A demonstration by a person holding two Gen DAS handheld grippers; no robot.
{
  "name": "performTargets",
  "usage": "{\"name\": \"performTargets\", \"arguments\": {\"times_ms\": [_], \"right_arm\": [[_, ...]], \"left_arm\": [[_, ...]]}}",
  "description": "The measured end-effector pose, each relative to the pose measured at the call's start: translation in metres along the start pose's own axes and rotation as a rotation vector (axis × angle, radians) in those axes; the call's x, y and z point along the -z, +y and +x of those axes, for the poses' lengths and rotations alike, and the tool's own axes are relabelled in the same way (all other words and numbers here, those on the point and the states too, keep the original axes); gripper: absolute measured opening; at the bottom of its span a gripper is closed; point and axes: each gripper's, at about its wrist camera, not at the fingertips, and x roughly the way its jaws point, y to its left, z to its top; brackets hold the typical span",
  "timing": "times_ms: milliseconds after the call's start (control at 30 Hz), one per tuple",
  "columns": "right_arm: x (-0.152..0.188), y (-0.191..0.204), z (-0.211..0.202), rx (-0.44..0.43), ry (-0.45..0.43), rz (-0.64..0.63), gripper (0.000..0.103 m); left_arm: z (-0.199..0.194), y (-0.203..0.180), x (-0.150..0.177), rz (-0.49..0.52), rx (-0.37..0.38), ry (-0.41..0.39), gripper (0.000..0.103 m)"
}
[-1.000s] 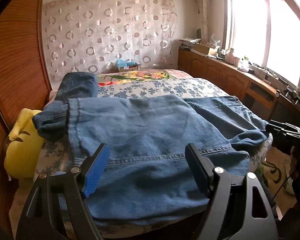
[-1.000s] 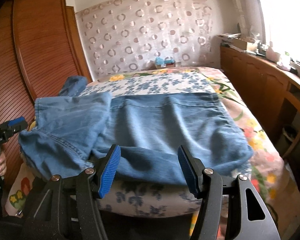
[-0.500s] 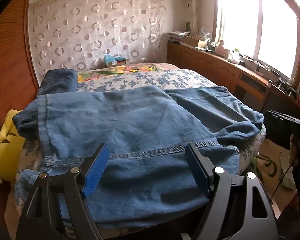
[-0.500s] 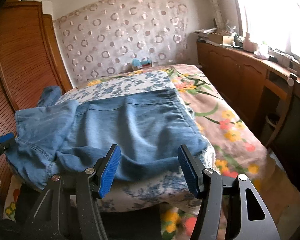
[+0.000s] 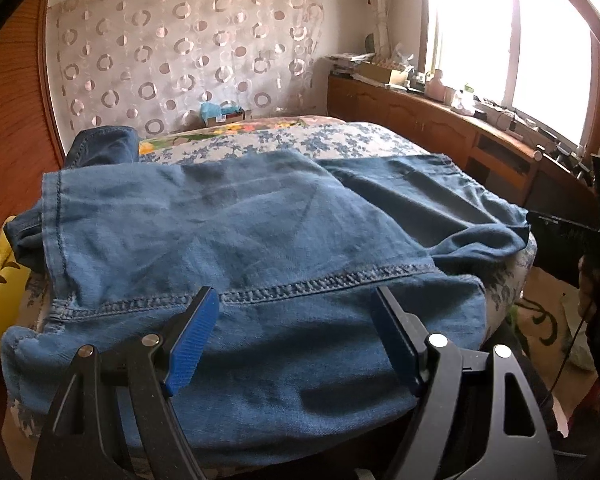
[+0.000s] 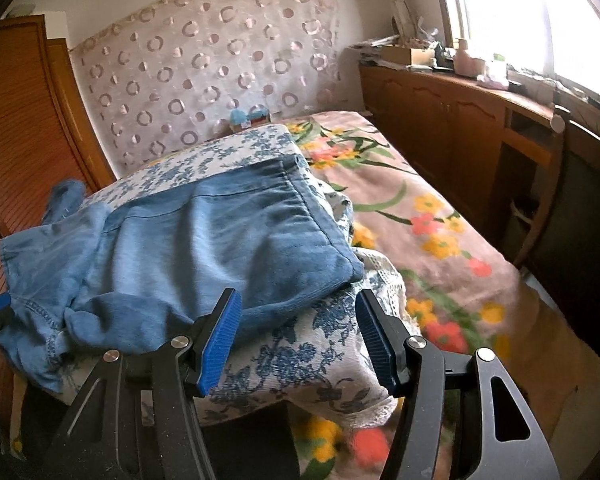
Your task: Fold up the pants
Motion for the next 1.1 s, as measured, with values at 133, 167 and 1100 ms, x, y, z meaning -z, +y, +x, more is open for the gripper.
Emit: {"name": "performTargets", "arguments": {"times_ms": [133,167,1100], "right_arm": [[-0.002,-0.001,0.001,-0.017,0.012,0.022,0.056],[-0.003,-0.003,0.003,-0.021,0.016,0.027,0.054],[-0.015,-0.006,0.025,-0.037,0.043,0.021,0.005]], "left_arm": [[0.009,-0.001,0.004,-0.014,0.021,0.037,0.079],[0.012,-0.001,0.005,-0.016,0.027,0.05,0.079],[0.009,-0.002,0.011,-0.034,0.047,0.116,0.079]]}}
